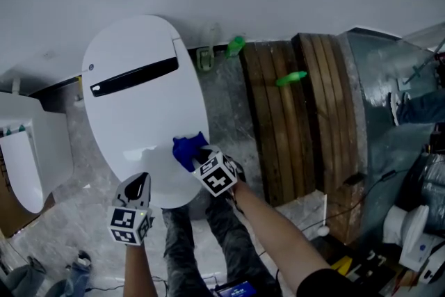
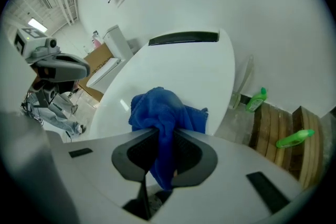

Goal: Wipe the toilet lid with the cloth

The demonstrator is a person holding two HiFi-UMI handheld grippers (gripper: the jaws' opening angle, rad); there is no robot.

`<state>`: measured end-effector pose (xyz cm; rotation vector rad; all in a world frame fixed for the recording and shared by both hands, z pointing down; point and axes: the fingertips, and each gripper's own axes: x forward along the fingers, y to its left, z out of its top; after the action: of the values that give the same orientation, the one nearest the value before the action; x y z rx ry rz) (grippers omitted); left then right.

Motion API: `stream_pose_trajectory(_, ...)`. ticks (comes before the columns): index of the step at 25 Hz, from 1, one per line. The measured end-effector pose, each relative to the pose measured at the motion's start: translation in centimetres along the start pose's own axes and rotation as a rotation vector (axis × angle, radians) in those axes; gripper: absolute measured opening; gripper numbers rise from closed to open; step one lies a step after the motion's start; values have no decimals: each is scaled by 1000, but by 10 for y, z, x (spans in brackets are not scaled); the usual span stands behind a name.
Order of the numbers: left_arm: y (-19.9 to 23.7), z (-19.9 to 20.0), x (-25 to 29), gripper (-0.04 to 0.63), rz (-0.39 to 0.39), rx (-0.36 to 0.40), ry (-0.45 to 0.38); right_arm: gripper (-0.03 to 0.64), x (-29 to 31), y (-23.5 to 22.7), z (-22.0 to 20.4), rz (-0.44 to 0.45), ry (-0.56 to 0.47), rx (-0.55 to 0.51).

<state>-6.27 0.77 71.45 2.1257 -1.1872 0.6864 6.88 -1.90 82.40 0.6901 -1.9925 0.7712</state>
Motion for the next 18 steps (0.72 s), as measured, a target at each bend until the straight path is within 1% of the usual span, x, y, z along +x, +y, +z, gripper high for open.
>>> stream_pose_trajectory(3,1,1,1,11,-1,5,1,69,2,-17,18,-24,-19,12)
stream_pose_trajectory(9,4,4,4,11,-4,4,-2,69,5,-49,61,-71,-57,0)
stream_pose_trajectory(18,20,1,3,11,-7,-1,5,69,15,-80,117,-120,-93,-17)
